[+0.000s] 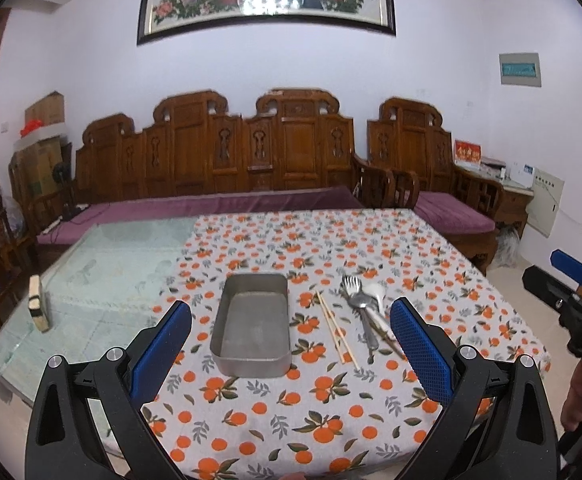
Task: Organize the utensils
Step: 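Grasp one wooden chopstick with the left gripper while the right gripper grasps the silver spoon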
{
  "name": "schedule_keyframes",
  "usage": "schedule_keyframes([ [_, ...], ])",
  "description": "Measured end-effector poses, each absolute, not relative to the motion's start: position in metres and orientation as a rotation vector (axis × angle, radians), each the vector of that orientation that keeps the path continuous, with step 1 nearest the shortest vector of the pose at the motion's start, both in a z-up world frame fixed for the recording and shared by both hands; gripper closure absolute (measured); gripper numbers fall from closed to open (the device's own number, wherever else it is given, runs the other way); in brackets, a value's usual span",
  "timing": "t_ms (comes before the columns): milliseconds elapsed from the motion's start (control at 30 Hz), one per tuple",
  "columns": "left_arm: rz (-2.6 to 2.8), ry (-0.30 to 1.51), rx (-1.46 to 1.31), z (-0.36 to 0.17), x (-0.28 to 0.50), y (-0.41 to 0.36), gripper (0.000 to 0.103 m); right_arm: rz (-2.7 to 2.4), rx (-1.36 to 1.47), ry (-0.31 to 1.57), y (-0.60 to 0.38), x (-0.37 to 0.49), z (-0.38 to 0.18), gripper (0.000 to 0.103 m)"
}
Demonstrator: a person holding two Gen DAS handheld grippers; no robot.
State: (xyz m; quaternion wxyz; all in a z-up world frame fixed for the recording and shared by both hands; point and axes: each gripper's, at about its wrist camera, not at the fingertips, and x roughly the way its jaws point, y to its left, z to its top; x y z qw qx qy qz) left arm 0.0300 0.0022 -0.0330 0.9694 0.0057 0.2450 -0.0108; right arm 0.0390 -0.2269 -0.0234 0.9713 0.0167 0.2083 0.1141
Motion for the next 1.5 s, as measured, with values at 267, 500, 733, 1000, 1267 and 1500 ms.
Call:
schedule_keyframes([
  [267,-0.059,0.592,0.039,-0.069,0.071,-0.003,0.007,0.271,0.007,0.516,-0.232,0.085,-0.069,0.025],
  [500,-0.109,0.647,0.043,-0.092,0.101,-0.013,0.007,0.297,-0.006,0.624,-0.234,0.130,-0.105,0.048],
  [733,-0.136,0.689,0.026,-0.107,0.130,-0.018,0.007,0.371,-0.013,0.690,-0.231,0.181,-0.121,0.064],
  [1000,-0.125,0.749,0.036,-0.128,0.162,-0.021,0.007,0.489,-0.026,0.795,-0.215,0.246,-0.169,0.075],
  [1267,-0.124,0.786,0.056,-0.139,0.181,-0.026,0.007,0.533,-0.075,0.918,-0.204,0.293,-0.222,0.084],
  [1500,-0.130,0.811,0.063,-0.150,0.193,-0.036,0.007,0.587,-0.084,0.982,-0.194,0.306,-0.236,0.086],
])
